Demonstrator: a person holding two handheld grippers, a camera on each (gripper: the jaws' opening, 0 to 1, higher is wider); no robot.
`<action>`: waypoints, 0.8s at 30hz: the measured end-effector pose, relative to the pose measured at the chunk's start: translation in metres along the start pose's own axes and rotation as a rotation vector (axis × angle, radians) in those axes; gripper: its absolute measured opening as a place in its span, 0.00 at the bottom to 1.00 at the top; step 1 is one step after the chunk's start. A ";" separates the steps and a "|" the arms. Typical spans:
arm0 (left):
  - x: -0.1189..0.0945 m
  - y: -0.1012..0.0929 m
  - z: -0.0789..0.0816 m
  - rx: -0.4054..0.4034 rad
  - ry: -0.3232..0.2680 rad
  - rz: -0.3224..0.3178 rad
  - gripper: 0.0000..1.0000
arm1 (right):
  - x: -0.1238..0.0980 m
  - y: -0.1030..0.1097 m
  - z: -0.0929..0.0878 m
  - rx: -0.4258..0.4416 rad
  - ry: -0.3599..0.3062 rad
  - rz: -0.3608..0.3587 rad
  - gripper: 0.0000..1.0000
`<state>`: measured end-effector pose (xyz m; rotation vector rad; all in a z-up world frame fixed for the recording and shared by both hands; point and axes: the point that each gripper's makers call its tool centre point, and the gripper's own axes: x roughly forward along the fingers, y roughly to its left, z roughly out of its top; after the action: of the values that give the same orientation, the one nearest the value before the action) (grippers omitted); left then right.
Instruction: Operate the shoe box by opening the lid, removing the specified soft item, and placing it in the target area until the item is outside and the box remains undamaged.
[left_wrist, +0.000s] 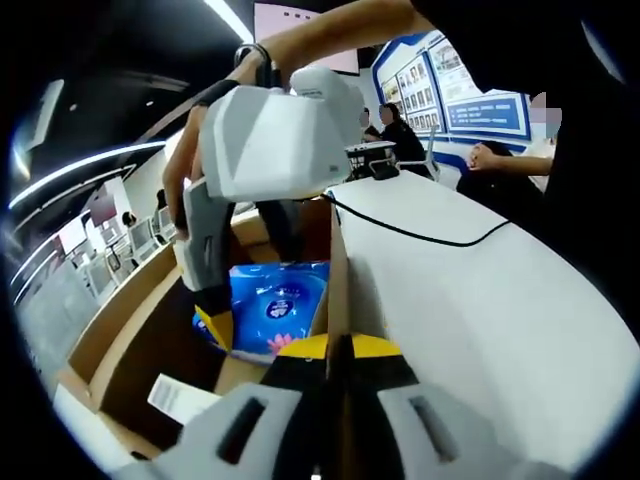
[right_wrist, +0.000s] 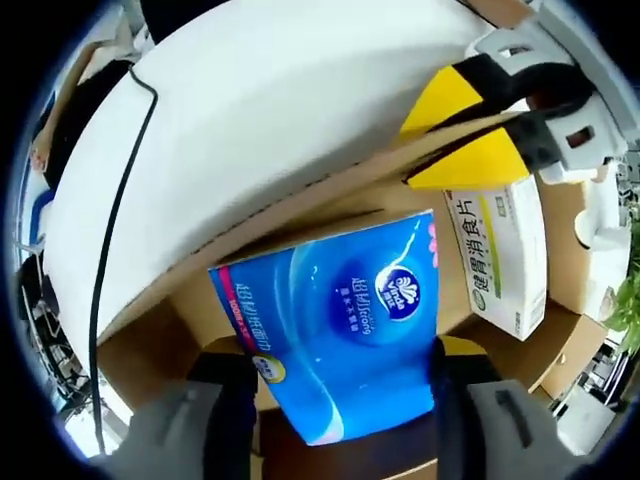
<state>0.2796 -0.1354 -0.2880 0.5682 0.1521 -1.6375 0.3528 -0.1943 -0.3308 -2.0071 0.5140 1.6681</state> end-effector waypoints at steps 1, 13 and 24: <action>0.000 0.000 0.000 0.001 0.000 0.000 0.05 | 0.000 0.000 0.000 -0.021 0.011 0.004 0.72; 0.000 -0.002 0.000 0.010 0.003 0.003 0.05 | 0.012 0.003 0.004 -0.120 -0.010 0.064 0.80; 0.000 -0.001 0.000 0.017 -0.001 0.003 0.05 | 0.024 0.003 0.007 -0.140 -0.021 0.119 0.88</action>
<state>0.2791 -0.1354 -0.2886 0.5806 0.1366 -1.6380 0.3502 -0.1926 -0.3554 -2.0919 0.5314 1.8405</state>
